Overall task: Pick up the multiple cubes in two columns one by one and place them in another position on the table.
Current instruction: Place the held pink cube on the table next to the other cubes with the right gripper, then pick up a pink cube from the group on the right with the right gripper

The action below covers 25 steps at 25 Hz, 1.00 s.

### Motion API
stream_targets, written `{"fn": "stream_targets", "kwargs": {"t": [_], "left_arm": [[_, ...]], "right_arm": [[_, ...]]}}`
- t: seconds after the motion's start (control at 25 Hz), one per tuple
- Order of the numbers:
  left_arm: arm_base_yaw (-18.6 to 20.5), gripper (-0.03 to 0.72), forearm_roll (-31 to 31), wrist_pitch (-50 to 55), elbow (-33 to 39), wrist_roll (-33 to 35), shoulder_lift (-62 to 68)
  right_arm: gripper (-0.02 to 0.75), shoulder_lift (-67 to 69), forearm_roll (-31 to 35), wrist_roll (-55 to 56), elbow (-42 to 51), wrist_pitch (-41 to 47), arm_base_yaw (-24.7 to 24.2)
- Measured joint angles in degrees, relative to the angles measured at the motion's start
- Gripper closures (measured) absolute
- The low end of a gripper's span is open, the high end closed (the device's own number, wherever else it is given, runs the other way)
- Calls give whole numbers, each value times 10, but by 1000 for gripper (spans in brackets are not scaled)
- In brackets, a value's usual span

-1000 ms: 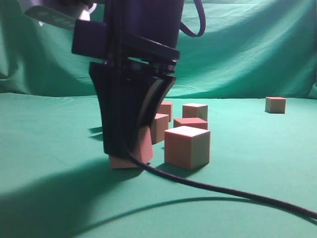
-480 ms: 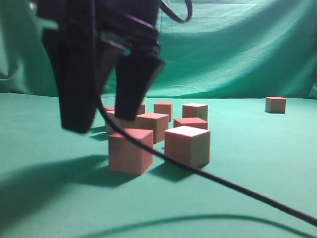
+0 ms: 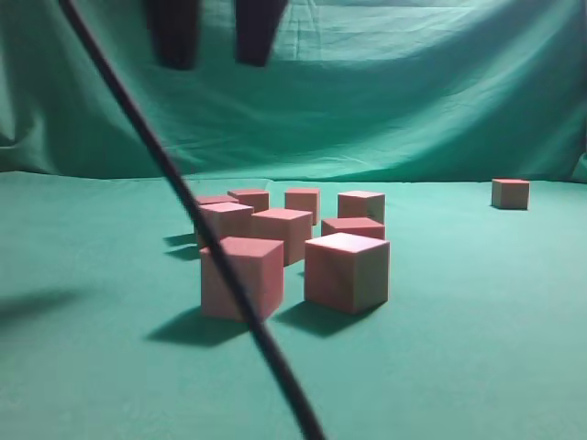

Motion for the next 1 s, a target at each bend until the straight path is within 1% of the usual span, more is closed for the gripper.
{"fn": "stream_targets", "kwargs": {"t": [0.08,0.16,0.24,0.4,0.6,0.72,0.84,1.0], "left_arm": [[0,688,0,0,0,0,0],[0,688,0,0,0,0,0],[0,688,0,0,0,0,0],[0,688,0,0,0,0,0],[0,688,0,0,0,0,0],[0,688,0,0,0,0,0],[0,688,0,0,0,0,0],[0,688,0,0,0,0,0]], "right_arm": [[160,-4,-74,52,-2,6,-7],[160,-10,-114,99,-2,6,-33],[160,-19,-127,129,-2,7,-72],[160,-22,-135,185,-5,7,-177],[160,-22,-125,261,-5,2,-319],[160,-16,-76,276,-5,-42,-387],[160,9,-34,276,-6,-92,-424],[160,61,-22,260,-6,-142,-442]]}}
